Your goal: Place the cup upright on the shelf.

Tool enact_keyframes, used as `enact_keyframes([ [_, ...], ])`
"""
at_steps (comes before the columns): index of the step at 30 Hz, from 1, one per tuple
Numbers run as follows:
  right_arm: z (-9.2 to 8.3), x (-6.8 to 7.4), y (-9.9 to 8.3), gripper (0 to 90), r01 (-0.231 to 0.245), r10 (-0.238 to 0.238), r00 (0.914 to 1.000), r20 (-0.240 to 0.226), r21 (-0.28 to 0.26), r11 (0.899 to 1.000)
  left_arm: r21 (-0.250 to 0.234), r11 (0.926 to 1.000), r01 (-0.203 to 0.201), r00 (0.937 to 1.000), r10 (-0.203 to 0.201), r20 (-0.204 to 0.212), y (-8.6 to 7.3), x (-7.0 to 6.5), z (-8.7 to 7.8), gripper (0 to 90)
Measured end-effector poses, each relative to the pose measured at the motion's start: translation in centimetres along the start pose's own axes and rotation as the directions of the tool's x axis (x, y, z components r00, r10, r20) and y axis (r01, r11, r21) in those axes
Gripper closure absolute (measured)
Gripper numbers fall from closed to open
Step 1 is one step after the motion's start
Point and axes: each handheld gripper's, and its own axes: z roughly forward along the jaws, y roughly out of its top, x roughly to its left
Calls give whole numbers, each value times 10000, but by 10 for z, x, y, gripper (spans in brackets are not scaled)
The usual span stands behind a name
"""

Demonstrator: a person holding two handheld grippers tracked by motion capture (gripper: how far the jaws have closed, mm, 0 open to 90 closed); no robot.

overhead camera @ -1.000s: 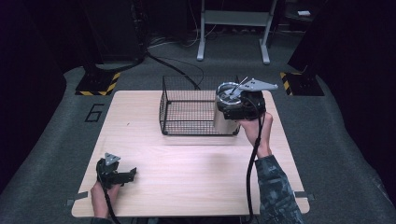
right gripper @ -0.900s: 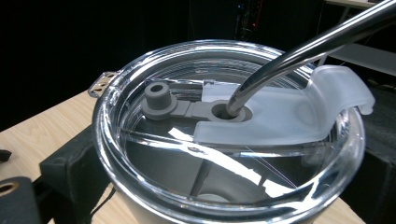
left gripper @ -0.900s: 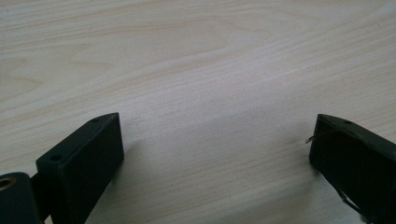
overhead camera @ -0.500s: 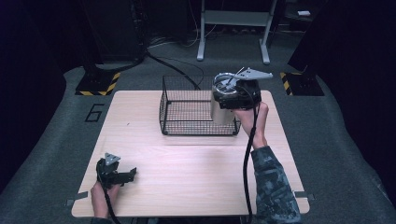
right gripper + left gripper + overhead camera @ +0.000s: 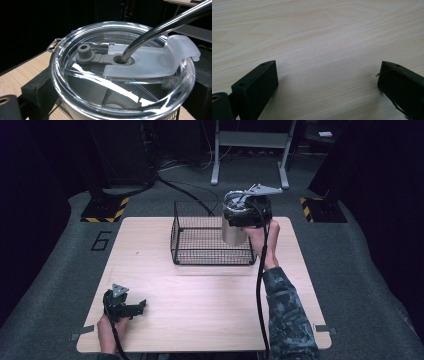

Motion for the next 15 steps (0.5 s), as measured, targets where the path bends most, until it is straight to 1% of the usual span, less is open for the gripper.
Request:
enact_keyframes([
  [3,6,-1,1,38,19,-19,10000,46,48,10000,3,10000,-3,10000,3,3,0,0,0,29],
  [4,7,-1,2,38,55,-56,10000,60,60,10000,93,9999,-111,9999,111,20,0,1,-1,29],
  [5,9,-1,2,38,45,-46,10000,59,90,9999,77,9999,-92,10000,92,18,0,1,-1,29],
  [8,15,-2,1,38,-67,66,9999,92,98,9999,79,9999,-95,10000,95,17,0,1,-1,29],
  [9,19,-3,1,38,2,-3,9999,100,143,9999,81,9999,-103,9999,103,16,0,1,-1,29],
  [10,20,-2,1,38,-106,103,9998,143,194,9998,78,9999,-95,10000,95,17,0,1,-1,29],
  [12,26,-3,0,38,-35,32,9999,167,169,9999,81,9999,-104,9999,104,17,0,1,-1,29],
  [15,32,-4,-1,38,-152,145,9996,257,280,9995,76,9999,-114,9999,114,9,0,1,-1,29],
])
